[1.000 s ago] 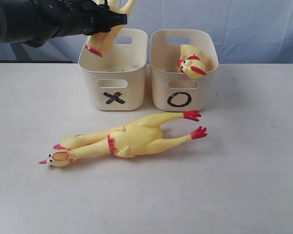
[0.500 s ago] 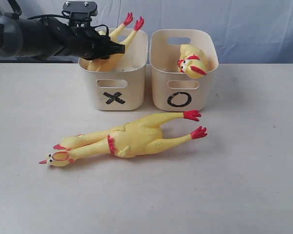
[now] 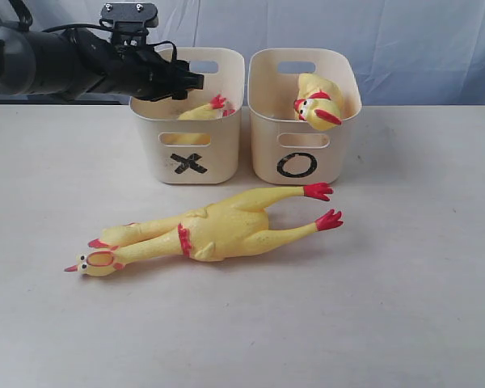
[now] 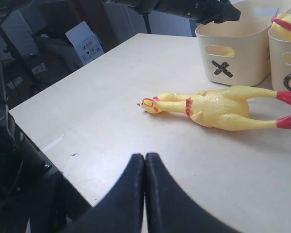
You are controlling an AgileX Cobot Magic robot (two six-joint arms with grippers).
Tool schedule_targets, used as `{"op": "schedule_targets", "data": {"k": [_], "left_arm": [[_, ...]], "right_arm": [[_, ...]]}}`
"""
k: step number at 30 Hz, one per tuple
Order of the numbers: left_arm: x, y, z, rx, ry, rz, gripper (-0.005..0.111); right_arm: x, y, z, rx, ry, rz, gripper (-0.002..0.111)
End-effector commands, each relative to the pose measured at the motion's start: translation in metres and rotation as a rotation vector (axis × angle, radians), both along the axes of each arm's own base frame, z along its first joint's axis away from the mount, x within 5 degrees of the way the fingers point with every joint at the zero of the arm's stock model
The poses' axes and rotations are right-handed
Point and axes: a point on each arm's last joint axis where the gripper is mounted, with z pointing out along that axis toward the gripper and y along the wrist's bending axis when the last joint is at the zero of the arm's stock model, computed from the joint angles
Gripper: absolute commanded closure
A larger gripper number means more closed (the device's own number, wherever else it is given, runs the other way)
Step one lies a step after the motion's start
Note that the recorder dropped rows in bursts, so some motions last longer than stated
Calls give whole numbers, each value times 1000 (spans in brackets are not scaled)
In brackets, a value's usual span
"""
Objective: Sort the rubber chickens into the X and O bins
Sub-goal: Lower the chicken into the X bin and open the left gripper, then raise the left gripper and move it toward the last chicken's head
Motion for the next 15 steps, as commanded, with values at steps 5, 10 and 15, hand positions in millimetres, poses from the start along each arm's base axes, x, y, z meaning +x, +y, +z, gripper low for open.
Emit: {"op": "schedule_targets", "data": {"k": [5,10,15], "left_arm": [[-2,0,14,-24,-8,-9,39],[-8,1,40,-34,-53,-21,39],[-20,1,67,-21,-74,-78,39]], "right_arm": [[1,0,0,2,-16,-13,108],[1,0,0,2,-16,-13,108],[1,0,0,2,-16,-13,108]]}}
